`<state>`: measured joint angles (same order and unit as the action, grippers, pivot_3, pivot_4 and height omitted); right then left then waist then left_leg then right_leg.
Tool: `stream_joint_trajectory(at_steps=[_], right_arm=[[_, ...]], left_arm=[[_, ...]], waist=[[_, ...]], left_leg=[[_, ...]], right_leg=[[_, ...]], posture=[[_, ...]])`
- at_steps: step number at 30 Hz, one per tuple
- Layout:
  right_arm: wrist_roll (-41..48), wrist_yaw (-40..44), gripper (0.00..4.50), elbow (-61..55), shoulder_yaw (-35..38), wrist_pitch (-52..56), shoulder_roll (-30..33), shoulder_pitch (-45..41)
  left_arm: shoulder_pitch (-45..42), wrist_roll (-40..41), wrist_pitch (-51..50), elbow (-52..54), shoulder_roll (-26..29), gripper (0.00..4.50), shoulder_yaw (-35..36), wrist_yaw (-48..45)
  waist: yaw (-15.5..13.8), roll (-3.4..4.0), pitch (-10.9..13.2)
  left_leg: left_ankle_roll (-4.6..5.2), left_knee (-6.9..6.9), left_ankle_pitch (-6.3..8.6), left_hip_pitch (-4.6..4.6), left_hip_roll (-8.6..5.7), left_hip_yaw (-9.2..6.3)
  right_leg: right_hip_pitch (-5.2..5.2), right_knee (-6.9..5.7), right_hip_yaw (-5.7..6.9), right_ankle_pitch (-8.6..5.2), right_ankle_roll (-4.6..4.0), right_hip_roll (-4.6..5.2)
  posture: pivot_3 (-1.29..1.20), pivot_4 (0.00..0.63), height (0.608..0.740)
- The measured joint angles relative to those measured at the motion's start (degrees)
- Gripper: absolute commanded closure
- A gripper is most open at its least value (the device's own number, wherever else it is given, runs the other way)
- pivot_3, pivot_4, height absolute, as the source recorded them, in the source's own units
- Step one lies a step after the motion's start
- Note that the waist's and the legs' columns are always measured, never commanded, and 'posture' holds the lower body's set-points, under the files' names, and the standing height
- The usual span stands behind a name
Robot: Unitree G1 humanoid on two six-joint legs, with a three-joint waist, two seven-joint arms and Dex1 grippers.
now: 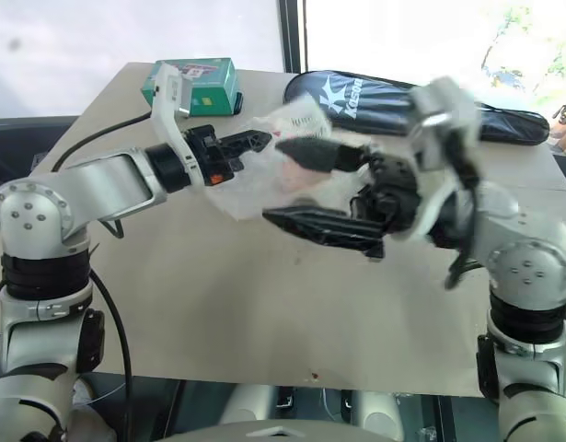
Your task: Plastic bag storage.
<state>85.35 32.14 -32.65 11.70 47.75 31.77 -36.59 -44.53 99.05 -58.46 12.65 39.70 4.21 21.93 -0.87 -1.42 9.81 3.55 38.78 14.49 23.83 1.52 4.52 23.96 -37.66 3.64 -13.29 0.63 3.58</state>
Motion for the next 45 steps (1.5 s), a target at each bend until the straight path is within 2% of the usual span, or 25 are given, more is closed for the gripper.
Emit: stream_joint_trajectory(at_steps=[3, 7, 10, 13, 16, 20, 21, 23, 25, 29, 31, 33, 36, 37, 38, 39, 41, 45], right_arm=[[3.63, -6.56, 0.10, -0.41, 2.53, -1.23, 2.96, -0.11], [-8.89, -7.68, 0.10, -2.64, -1.56, -1.21, 8.16, 5.00], [-21.41, -5.14, 0.10, -3.19, -6.35, -1.88, 13.75, 8.98], [-23.66, -2.17, 0.10, -4.08, -5.69, -2.17, 15.67, 11.83], [-18.73, 0.01, 0.10, -6.01, -1.63, -0.64, 19.13, 15.24], [-5.03, 1.15, 0.10, -8.14, 5.50, 1.05, 23.17, 19.95], [0.03, 0.36, 0.10, -8.05, 7.49, 1.16, 24.19, 21.43], [3.28, -0.44, 0.10, -8.06, 9.06, 1.13, 24.85, 21.96], [10.38, -4.11, 0.10, -7.93, 12.37, 0.12, 25.63, 22.70], [17.68, -8.14, 0.10, -6.93, 16.51, -2.70, 25.60, 23.50], [17.33, -9.98, 0.10, -5.36, 19.92, -3.45, 25.61, 25.02], [10.59, -12.00, 0.10, -2.53, 21.00, -4.33, 26.22, 25.89], [-13.31, -12.38, 0.10, 4.98, 17.32, -7.58, 33.09, 27.62], [-21.30, -11.45, 0.10, 8.47, 14.30, -9.87, 35.39, 27.53], [-32.78, -9.19, 0.10, 13.83, 8.13, -13.74, 38.27, 27.13], [-35.35, -8.61, 0.10, 15.20, 6.47, -14.51, 38.46, 27.13], [-49.53, -2.73, 0.10, 22.76, -5.51, -21.84, 37.94, 22.20], [-68.75, 5.57, 0.10, 44.65, -22.64, -32.31, 27.21, 7.99]], left_arm=[[-0.01, -1.07, 0.00, -0.79, -0.85, 4.50, -0.27, -0.74], [-0.09, -2.63, -0.09, -1.13, -1.63, 4.50, -0.33, -2.24], [-0.42, -3.92, -0.34, -1.92, -1.92, 4.50, -0.36, -3.49], [-0.48, -5.69, -0.76, -2.80, -2.02, 4.50, -0.33, -4.40], [-0.47, -6.57, -1.13, -2.81, -2.09, 4.50, -0.27, -4.82], [-0.51, -8.09, -1.30, -2.83, -2.52, 4.50, -0.24, -5.47], [-0.49, -8.59, -1.35, -2.82, -2.76, 4.50, -0.22, -5.61], [-0.47, -9.13, -1.37, -2.86, -2.85, 4.50, -0.22, -5.62], [-0.46, -10.10, -1.56, -2.86, -3.17, 4.50, -0.21, -6.00], [-0.41, -11.49, -2.13, -2.88, -3.44, 4.50, -0.18, -6.42], [-0.27, -12.61, -2.30, -3.17, -3.39, 4.50, 0.19, -6.41], [-0.23, -13.75, -2.38, -3.31, -3.31, 4.50, 0.70, -6.39], [0.07, -14.78, -2.62, -3.18, -3.01, 4.50, 1.58, -6.48], [0.36, -14.91, -2.89, -3.03, -2.77, 4.50, 1.95, -6.59], [0.74, -14.95, -3.57, -2.32, -2.45, 4.50, 2.14, -6.73], [0.93, -14.92, -3.72, -1.90, -2.44, 4.50, 2.14, -6.79], [1.96, -14.54, -4.98, -0.27, -1.33, 4.50, 2.28, -7.86], [2.33, -13.90, -7.04, 3.07, 0.40, 4.50, 2.14, -10.71]], waist=[[0.06, 0.00, 0.00], [0.04, 0.00, 0.00], [0.02, -0.01, 0.00], [0.01, -0.01, 0.01], [-0.11, -0.02, 0.04], [-0.08, -0.05, 0.06], [-0.08, -0.05, 0.06], [-0.06, -0.06, 0.06], [0.00, -0.06, 0.06], [-0.12, -0.08, 0.07], [-0.21, -0.09, 0.07], [-0.19, -0.09, 0.07], [-0.16, -0.08, 0.07], [-0.10, -0.08, 0.07], [-0.04, -0.08, 0.07], [-0.01, -0.08, 0.07], [0.27, -0.07, 0.08], [0.95, 0.04, 0.25]], left_leg=[[0.00, 0.00, 0.00, -0.04, 0.00, 0.00], [0.00, 0.00, 0.00, -0.03, 0.00, 0.03], [0.01, 0.00, 0.00, -0.03, -0.02, 0.04], [0.01, 0.00, 0.00, -0.02, -0.02, -0.01], [0.01, 0.00, 0.00, 0.02, -0.04, -0.07], [0.02, 0.00, 0.01, -0.02, -0.03, -0.12], [0.02, 0.00, 0.01, -0.03, -0.03, -0.12], [0.02, 0.01, 0.01, -0.04, -0.03, -0.13], [0.03, 0.00, 0.01, -0.05, -0.03, -0.12], [0.04, 0.00, 0.02, -0.01, -0.03, -0.13], [0.06, 0.01, 0.03, -0.01, -0.05, -0.14], [0.07, 0.06, 0.03, -0.01, -0.07, -0.11], [0.06, 0.10, 0.03, -0.03, -0.10, -0.08], [0.06, 0.12, 0.03, -0.06, -0.10, -0.05], [0.06, 0.12, 0.03, -0.06, -0.10, -0.05], [0.06, 0.12, 0.03, -0.05, -0.09, -0.07], [0.05, 0.12, 0.03, -0.10, -0.08, -0.02], [0.04, 0.18, 0.02, -0.11, -0.07, 0.02]], right_leg=[[-0.02, -0.01, 0.00, 0.00, 0.00, -0.01], [-0.03, 0.00, -0.02, -0.03, 0.03, -0.02], [-0.02, -0.01, -0.03, -0.05, 0.08, -0.01], [-0.02, 0.00, -0.01, -0.07, 0.10, -0.02], [-0.04, 0.02, 0.01, -0.09, 0.12, 0.01], [-0.12, 0.04, 0.03, -0.09, 0.12, 0.02], [-0.12, 0.03, 0.03, -0.09, 0.12, 0.04], [-0.13, 0.02, 0.03, -0.09, 0.12, 0.02], [-0.13, 0.01, 0.02, -0.10, 0.12, 0.02], [-0.13, 0.04, 0.03, -0.10, 0.12, 0.02], [-0.16, 0.07, 0.05, -0.09, 0.13, 0.02], [-0.17, 0.05, 0.03, -0.09, 0.15, 0.04], [-0.17, 0.03, 0.02, -0.15, 0.23, 0.07], [-0.16, 0.01, -0.01, -0.16, 0.23, 0.06], [-0.16, 0.01, -0.02, -0.18, 0.26, 0.04], [-0.16, 0.01, -0.02, -0.18, 0.26, 0.04], [-0.14, -0.02, -0.07, -0.19, 0.27, 0.00], [-0.15, 0.00, -0.12, -0.22, 0.32, -0.05]], posture=[[0.00, 0.150, 0.740], [0.00, 0.150, 0.740], [0.00, 0.150, 0.740], [0.00, 0.150, 0.740], [0.00, 0.150, 0.740], [0.00, 0.150, 0.740], [0.00, 0.150, 0.740], [0.00, 0.150, 0.740], [0.00, 0.150, 0.740], [0.00, 0.150, 0.740], [0.00, 0.150, 0.740], [0.00, 0.150, 0.740], [0.00, 0.150, 0.740], [0.00, 0.150, 0.740], [0.00, 0.150, 0.740], [0.00, 0.150, 0.740], [0.00, 0.150, 0.740], [0.00, 0.150, 0.740]])
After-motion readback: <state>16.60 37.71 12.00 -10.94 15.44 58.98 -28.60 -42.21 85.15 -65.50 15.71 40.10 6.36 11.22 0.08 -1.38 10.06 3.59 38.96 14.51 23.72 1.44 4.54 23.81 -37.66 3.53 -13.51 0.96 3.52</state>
